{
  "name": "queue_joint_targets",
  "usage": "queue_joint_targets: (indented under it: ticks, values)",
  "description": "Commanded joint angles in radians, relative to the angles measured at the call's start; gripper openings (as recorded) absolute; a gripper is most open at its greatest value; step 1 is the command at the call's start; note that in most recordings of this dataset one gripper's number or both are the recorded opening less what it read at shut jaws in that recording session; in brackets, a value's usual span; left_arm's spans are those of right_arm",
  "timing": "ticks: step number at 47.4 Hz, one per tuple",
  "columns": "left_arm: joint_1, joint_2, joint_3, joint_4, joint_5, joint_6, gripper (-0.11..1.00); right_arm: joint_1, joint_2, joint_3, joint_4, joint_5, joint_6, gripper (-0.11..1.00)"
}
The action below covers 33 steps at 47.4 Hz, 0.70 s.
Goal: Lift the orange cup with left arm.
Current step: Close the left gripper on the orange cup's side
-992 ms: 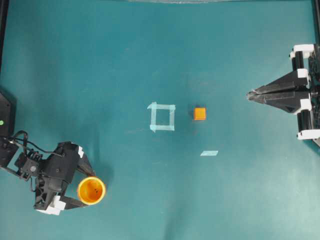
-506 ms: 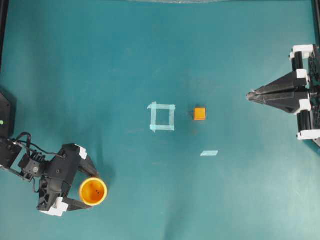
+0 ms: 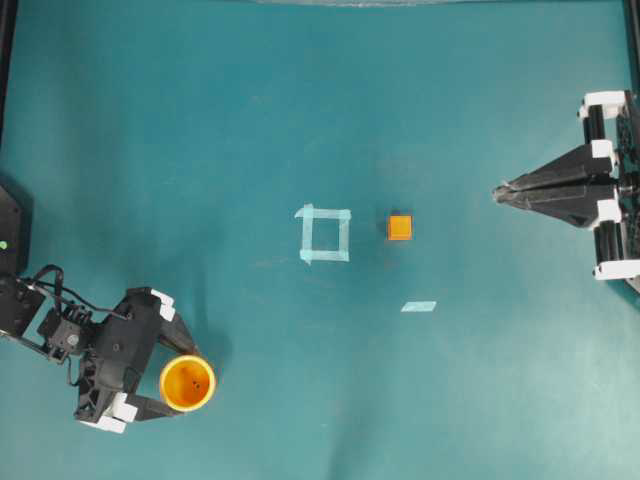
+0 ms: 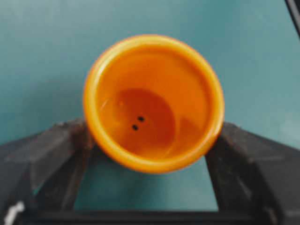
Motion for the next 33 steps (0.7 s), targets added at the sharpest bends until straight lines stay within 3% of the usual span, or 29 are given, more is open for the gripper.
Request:
queue_joint_targets:
  ticks: [1, 33]
  values:
    - [0.0, -0.006, -0.021, 0.003, 0.0, 0.029, 0.77, -0.002, 0.005, -0.029, 0.0, 0.002, 0.002, 0.0]
    - [0.0, -0.028, -0.025, 0.002, -0.005, 0.064, 0.74, -0.003, 0.005, -0.029, 0.0, 0.002, 0.005, 0.0]
